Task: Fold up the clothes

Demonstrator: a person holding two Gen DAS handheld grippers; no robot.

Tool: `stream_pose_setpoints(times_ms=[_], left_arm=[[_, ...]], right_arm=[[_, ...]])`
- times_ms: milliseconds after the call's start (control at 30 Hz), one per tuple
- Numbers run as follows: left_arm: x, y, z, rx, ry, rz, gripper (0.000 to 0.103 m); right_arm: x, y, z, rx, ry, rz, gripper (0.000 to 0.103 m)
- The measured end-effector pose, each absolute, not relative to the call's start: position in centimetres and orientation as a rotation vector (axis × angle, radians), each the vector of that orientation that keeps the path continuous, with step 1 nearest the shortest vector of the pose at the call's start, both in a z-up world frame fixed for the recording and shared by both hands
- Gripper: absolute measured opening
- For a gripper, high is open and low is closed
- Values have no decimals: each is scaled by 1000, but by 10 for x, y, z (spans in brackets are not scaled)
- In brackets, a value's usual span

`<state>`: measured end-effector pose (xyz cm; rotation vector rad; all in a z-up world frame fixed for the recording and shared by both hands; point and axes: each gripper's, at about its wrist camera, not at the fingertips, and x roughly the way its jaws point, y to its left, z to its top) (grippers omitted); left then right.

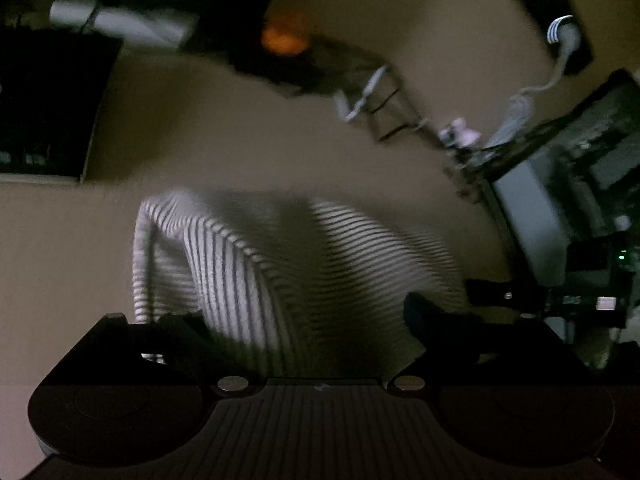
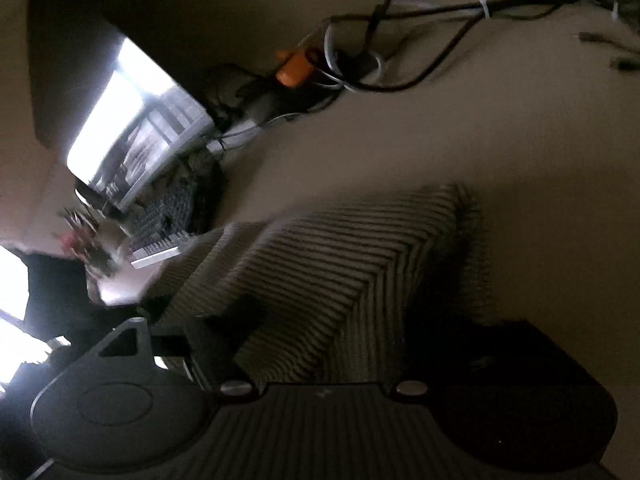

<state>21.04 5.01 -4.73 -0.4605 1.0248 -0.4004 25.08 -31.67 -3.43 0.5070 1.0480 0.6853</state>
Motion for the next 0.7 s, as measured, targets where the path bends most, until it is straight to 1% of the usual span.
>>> stream_pose_setpoints(times_ms=[33, 100, 133, 167, 233, 300, 367, 433, 467, 533, 600, 700], left_arm=[[210, 47, -45, -465, 1015, -410, 90], [206, 46, -32, -504, 983, -466, 76], [200, 47, -20, -531, 965, -509, 74], [194, 48, -7, -536, 947, -545, 74], [174, 47, 13, -478, 903, -597, 78], [154, 47, 27, -429, 872, -638, 80], [136, 52, 20, -429, 894, -636, 82], [125, 56, 0, -452, 955, -598, 84], [122, 57, -12, -468, 992, -572, 88], [120, 60, -33, -496, 1042, -516, 92], [122, 63, -43, -548, 1035, -490, 93], [124, 62, -31, -622, 978, -535, 93]], right_arm=[[251, -313, -33, 521, 1050, 683, 82], [245, -306, -20, 492, 1024, 723, 80], [238, -305, -7, 460, 1000, 769, 78], [231, -304, 5, 429, 976, 815, 77], [218, -307, 23, 371, 946, 867, 77], [210, -316, 24, 357, 957, 882, 77], [207, -324, 9, 358, 1011, 810, 77], [204, -333, -6, 360, 1062, 739, 78], [200, -335, -12, 370, 1078, 722, 78], [193, -337, -21, 387, 1094, 702, 78], [189, -334, -21, 401, 1080, 692, 82], [186, -327, -11, 408, 1051, 698, 82]])
